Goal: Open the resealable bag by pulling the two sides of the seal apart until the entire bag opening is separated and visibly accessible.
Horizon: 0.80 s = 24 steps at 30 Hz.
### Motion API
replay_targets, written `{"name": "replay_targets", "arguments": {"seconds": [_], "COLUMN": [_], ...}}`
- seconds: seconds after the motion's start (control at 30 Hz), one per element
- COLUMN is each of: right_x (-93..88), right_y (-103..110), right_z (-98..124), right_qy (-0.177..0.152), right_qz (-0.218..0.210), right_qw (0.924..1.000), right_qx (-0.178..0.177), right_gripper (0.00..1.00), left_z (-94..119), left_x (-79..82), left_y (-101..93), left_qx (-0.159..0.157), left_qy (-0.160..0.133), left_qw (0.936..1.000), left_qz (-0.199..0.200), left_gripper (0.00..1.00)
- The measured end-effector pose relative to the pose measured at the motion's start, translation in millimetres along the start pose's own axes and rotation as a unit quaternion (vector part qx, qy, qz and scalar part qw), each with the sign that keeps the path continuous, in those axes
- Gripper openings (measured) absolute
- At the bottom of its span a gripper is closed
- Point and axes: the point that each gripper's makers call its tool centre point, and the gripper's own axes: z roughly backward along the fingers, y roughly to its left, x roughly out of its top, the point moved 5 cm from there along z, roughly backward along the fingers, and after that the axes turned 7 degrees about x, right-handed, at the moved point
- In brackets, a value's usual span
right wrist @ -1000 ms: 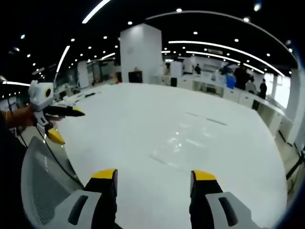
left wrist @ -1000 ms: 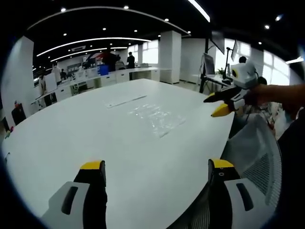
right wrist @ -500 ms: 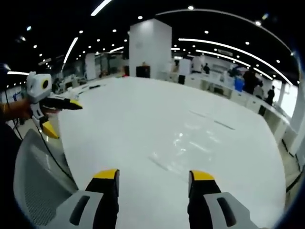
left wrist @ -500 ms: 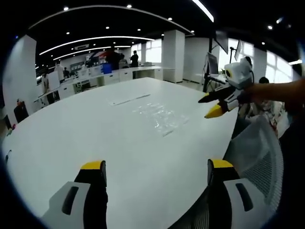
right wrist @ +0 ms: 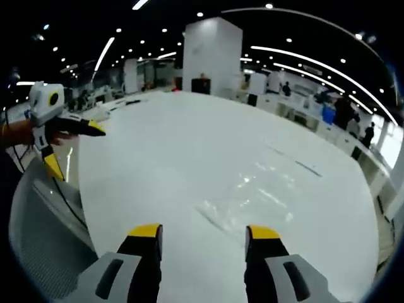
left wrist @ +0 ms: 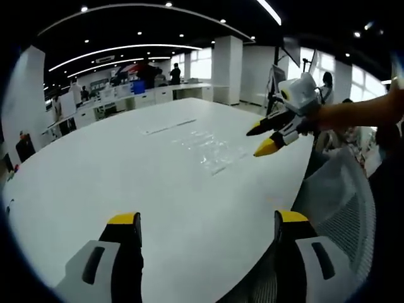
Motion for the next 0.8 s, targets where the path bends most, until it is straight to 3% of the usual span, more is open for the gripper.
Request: {"name": "replay_targets", "arguments": {"seconds": [0.8], "right_x": [1.8], "right_y": [-19], "right_z": [-44], "right_qy": [0.033], "right_qz": [0.008], "right_qw": [0.9991], "right_qx": [0.028], "right_gripper": [0.40], "left_z": [-6], "left_x": [1.8], "left_y": [4.8], "left_qx": [-0.006], "left_qy": [0.010], "left_qw": [0.9998], "left_qz": [-0.018], "left_gripper": [0.85]}}
